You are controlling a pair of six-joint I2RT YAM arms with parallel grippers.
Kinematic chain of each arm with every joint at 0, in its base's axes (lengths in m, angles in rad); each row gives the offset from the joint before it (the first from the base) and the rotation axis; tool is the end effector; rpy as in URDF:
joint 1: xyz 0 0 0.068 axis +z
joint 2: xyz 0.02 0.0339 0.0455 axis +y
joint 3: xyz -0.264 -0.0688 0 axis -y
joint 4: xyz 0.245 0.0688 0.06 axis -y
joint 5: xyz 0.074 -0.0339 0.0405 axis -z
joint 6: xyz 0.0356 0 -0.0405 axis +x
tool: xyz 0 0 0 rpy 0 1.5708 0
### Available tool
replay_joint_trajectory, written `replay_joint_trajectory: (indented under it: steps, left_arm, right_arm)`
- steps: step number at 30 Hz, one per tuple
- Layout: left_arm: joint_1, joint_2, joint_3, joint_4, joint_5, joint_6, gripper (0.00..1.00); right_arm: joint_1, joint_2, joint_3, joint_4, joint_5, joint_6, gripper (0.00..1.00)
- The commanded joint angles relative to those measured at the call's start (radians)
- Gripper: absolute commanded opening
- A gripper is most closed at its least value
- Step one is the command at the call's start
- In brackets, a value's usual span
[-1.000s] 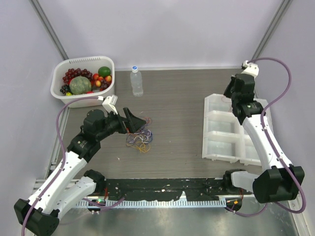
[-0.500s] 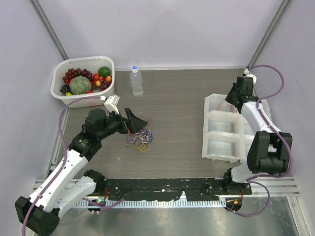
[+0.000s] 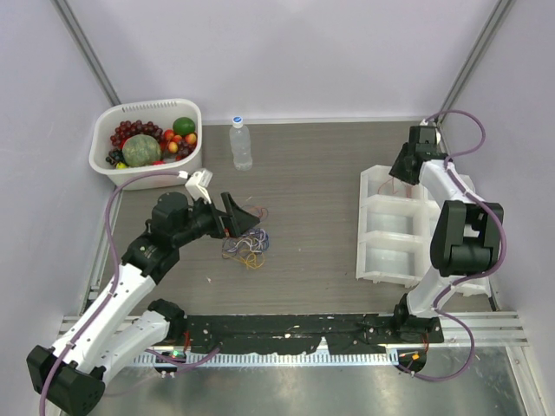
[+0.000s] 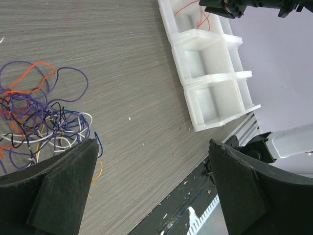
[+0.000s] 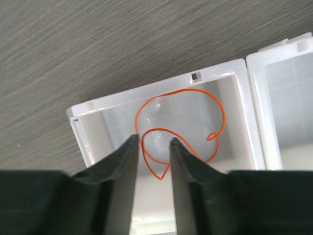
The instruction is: Untangle the cables
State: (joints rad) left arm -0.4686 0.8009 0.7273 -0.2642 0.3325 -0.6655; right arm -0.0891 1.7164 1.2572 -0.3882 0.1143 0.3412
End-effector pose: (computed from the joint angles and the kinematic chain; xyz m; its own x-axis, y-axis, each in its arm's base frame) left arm 0.1612 -0.0946 0.3092 -0.6658 -0.3171 -0.6754 0.3694 0.6464 -0.6676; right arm 0.3751 -0.0376 0.2379 -0.6488 0.3917 -0.6524 0.4040 0.9038 0.1409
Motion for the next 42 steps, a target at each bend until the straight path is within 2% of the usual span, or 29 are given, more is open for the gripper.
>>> replay_joint_trajectory:
  steps: [1, 2, 3, 5, 9, 12, 15, 19, 21, 23, 25, 27, 30, 32, 36, 37, 38, 40, 41, 42]
  left_arm:
    - [0.004, 0.009, -0.002, 0.019, 0.022, 0.017, 1.0]
    - [0.004, 0.012, 0.0, 0.016, 0.017, 0.02, 1.0]
    - [0.004, 0.012, 0.003, 0.002, -0.004, 0.023, 1.0]
    - [0.004, 0.004, 0.004, -0.035, -0.116, 0.018, 1.0]
    - [0.004, -0.011, -0.018, -0.081, -0.277, -0.022, 1.0]
    - [0.004, -0.029, -0.077, -0.054, -0.323, -0.069, 1.0]
    - [0.004, -0.045, -0.152, -0.017, -0.395, -0.133, 0.96]
    - [0.005, -0.069, -0.21, -0.036, -0.443, -0.21, 0.82]
    - [0.005, -0.089, -0.224, -0.041, -0.432, -0.218, 0.78]
    - [0.005, -0.1, -0.242, -0.014, -0.408, -0.207, 0.78]
    - [0.005, -0.086, -0.241, 0.008, -0.373, -0.174, 0.84]
    - [0.005, -0.054, -0.207, -0.02, -0.359, -0.134, 0.89]
    - [0.007, 0.012, -0.158, -0.036, -0.383, -0.073, 0.91]
    - [0.004, 0.047, -0.131, -0.03, -0.386, -0.036, 0.85]
    - [-0.002, 0.101, -0.101, 0.003, -0.362, 0.01, 0.78]
    - [-0.008, 0.104, -0.111, 0.025, -0.359, 0.01, 0.78]
    - [-0.019, 0.104, -0.12, 0.057, -0.355, 0.012, 0.79]
    - [-0.045, 0.093, -0.147, 0.12, -0.372, 0.023, 0.79]
    - [-0.053, 0.084, -0.166, 0.164, -0.378, 0.029, 0.79]
    - [-0.057, 0.072, -0.198, 0.219, -0.375, 0.029, 0.8]
  right_arm:
    - [-0.003, -0.009, 0.084, -0.084, 0.021, -0.019, 0.53]
    - [-0.003, -0.032, 0.087, -0.086, 0.024, -0.027, 0.56]
    - [0.0, -0.046, 0.087, -0.103, 0.051, -0.024, 0.64]
    - [0.011, -0.087, 0.094, -0.129, 0.091, -0.031, 0.7]
    - [0.089, -0.19, 0.049, -0.15, 0.093, -0.018, 0.7]
    - [0.291, -0.276, -0.03, -0.031, -0.022, 0.022, 0.69]
    - [0.56, -0.276, -0.113, 0.121, -0.172, 0.118, 0.69]
    - [0.793, -0.146, -0.157, 0.362, -0.272, 0.196, 0.63]
    - [0.847, -0.077, -0.159, 0.446, -0.292, 0.22, 0.59]
    - [0.853, -0.025, -0.156, 0.485, -0.292, 0.29, 0.57]
    - [0.851, -0.006, -0.162, 0.505, -0.211, 0.359, 0.57]
    - [0.853, 0.009, -0.183, 0.573, -0.225, 0.427, 0.6]
    - [0.851, 0.052, -0.165, 0.565, -0.214, 0.492, 0.6]
    - [0.848, 0.077, -0.156, 0.557, -0.188, 0.539, 0.54]
    - [0.825, 0.104, -0.185, 0.661, -0.215, 0.6, 0.4]
    - [0.819, 0.121, -0.183, 0.689, -0.253, 0.61, 0.31]
    - [0.806, 0.129, -0.186, 0.704, -0.274, 0.634, 0.29]
    - [0.792, 0.134, -0.217, 0.781, -0.323, 0.677, 0.14]
    - [0.786, 0.13, -0.226, 0.828, -0.35, 0.691, 0.01]
    - [0.781, 0.114, -0.242, 0.845, -0.366, 0.712, 0.01]
